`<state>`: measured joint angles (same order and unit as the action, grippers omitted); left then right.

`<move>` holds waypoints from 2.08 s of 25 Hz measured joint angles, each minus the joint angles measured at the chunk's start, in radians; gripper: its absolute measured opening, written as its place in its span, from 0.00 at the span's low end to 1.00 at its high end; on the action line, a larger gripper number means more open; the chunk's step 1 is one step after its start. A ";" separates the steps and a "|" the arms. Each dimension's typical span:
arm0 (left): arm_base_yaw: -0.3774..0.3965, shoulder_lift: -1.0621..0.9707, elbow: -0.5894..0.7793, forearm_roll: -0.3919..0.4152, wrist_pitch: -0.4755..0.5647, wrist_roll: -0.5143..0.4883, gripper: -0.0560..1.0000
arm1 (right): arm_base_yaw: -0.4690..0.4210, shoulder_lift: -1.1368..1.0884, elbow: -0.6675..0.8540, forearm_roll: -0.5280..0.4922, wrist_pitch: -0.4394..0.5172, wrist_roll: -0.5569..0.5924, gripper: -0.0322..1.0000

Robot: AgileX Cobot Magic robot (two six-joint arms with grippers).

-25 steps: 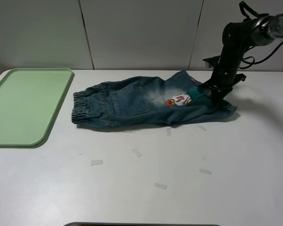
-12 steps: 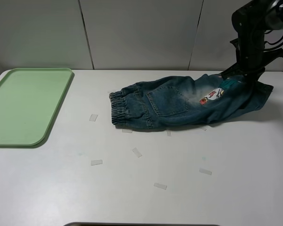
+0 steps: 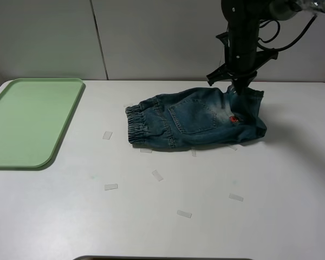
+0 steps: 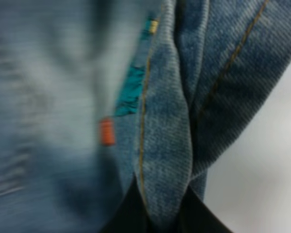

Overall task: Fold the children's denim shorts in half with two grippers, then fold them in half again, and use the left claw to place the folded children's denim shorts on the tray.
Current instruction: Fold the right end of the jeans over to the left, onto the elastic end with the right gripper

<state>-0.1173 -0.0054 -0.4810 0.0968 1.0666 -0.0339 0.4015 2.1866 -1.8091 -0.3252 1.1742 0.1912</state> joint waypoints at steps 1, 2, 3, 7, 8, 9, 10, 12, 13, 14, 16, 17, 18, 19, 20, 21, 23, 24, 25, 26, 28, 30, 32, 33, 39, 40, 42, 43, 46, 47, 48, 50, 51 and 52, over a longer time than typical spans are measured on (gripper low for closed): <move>0.000 0.000 0.000 0.007 0.000 0.000 0.86 | 0.017 -0.001 0.000 0.018 0.000 0.000 0.04; 0.000 0.000 0.000 0.012 0.000 0.000 0.86 | 0.017 -0.001 0.000 0.018 0.000 0.000 0.04; 0.000 0.000 0.000 0.014 0.000 0.000 0.86 | 0.032 -0.001 0.000 0.040 0.000 0.000 0.04; 0.000 0.000 0.000 0.016 0.000 0.000 0.86 | 0.087 -0.001 0.000 0.089 -0.009 0.006 0.04; 0.000 0.000 0.000 0.016 0.000 0.000 0.86 | 0.098 -0.001 0.000 0.102 -0.012 0.012 0.04; 0.000 0.000 0.000 0.016 0.000 0.000 0.86 | 0.111 -0.001 0.000 0.113 -0.017 0.016 0.04; 0.000 0.000 0.000 0.017 0.000 0.002 0.86 | 0.123 -0.001 0.000 0.129 -0.024 0.023 0.04; 0.000 0.000 0.000 0.018 0.002 0.010 0.86 | 0.143 -0.001 0.000 0.167 -0.048 0.029 0.04; 0.000 0.000 0.000 0.019 0.002 0.016 0.86 | 0.153 -0.001 0.000 0.183 -0.059 0.029 0.04; 0.000 0.000 0.000 0.019 0.002 0.018 0.86 | 0.163 -0.001 0.000 0.202 -0.072 0.030 0.04; 0.000 0.000 0.000 0.019 0.002 0.023 0.86 | 0.179 -0.001 0.000 0.236 -0.097 0.032 0.04; 0.000 0.000 0.000 0.019 0.002 0.023 0.86 | 0.188 -0.001 0.000 0.253 -0.108 0.032 0.04; 0.000 0.000 0.000 0.019 0.002 0.026 0.86 | 0.196 -0.001 0.000 0.270 -0.122 0.033 0.04; 0.000 0.000 0.000 0.019 0.002 0.028 0.86 | 0.202 -0.001 0.000 0.285 -0.135 0.033 0.04; 0.000 0.000 0.000 0.019 0.002 0.034 0.86 | 0.208 -0.001 0.000 0.297 -0.147 0.033 0.04; 0.000 0.000 0.000 0.019 0.002 0.034 0.86 | 0.213 -0.001 0.000 0.313 -0.162 0.034 0.04; 0.000 0.000 0.000 0.019 0.002 0.034 0.86 | 0.222 -0.001 0.000 0.332 -0.187 0.035 0.04; 0.000 0.000 0.000 0.020 0.002 0.034 0.86 | 0.226 -0.001 0.000 0.340 -0.196 0.036 0.04; 0.000 0.000 0.000 0.023 0.002 0.034 0.86 | 0.231 -0.001 0.000 0.349 -0.202 0.036 0.04; 0.000 0.000 0.000 0.026 0.002 0.034 0.86 | 0.234 -0.001 0.000 0.361 -0.209 0.036 0.04; 0.000 0.000 0.000 0.038 0.001 0.034 0.86 | 0.244 -0.001 0.000 0.385 -0.223 0.036 0.04; 0.000 0.000 0.000 0.044 0.000 0.034 0.86 | 0.253 -0.001 0.000 0.412 -0.240 0.036 0.04; 0.000 0.000 0.000 0.044 -0.001 0.034 0.86 | 0.258 -0.001 0.000 0.419 -0.248 0.036 0.04; 0.000 0.000 0.000 0.044 -0.002 0.034 0.86 | 0.263 -0.001 0.000 0.421 -0.249 0.036 0.04; 0.000 0.000 0.000 0.047 -0.003 0.034 0.86 | 0.272 -0.001 0.000 0.443 -0.280 0.020 0.04; 0.000 0.000 0.000 0.047 -0.003 0.034 0.86 | 0.272 -0.001 0.000 0.447 -0.284 -0.005 0.05; 0.000 0.000 0.000 0.047 -0.003 0.034 0.86 | 0.272 -0.001 0.000 0.472 -0.289 -0.076 0.11; 0.000 0.000 0.000 0.047 -0.003 0.034 0.86 | 0.272 -0.001 0.000 0.488 -0.294 -0.112 0.17; 0.000 0.000 0.000 0.047 -0.003 0.034 0.86 | 0.272 -0.001 0.000 0.511 -0.299 -0.207 0.47; 0.000 0.000 0.000 0.047 -0.003 0.034 0.86 | 0.272 -0.001 0.000 0.512 -0.301 -0.229 0.55; 0.000 0.000 0.000 0.047 -0.003 0.034 0.86 | 0.272 -0.001 0.000 0.513 -0.301 -0.247 0.62; 0.000 0.000 0.000 0.047 -0.003 0.034 0.86 | 0.272 -0.001 0.000 0.513 -0.312 -0.264 0.67; 0.000 0.000 0.000 0.047 -0.003 0.034 0.86 | 0.272 -0.001 0.000 0.513 -0.318 -0.264 0.68; 0.000 0.000 0.000 0.047 -0.003 0.034 0.86 | 0.272 -0.001 0.000 0.513 -0.321 -0.264 0.69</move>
<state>-0.1173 -0.0054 -0.4810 0.1442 1.0639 0.0000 0.6734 2.1858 -1.8091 0.1879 0.8530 -0.0727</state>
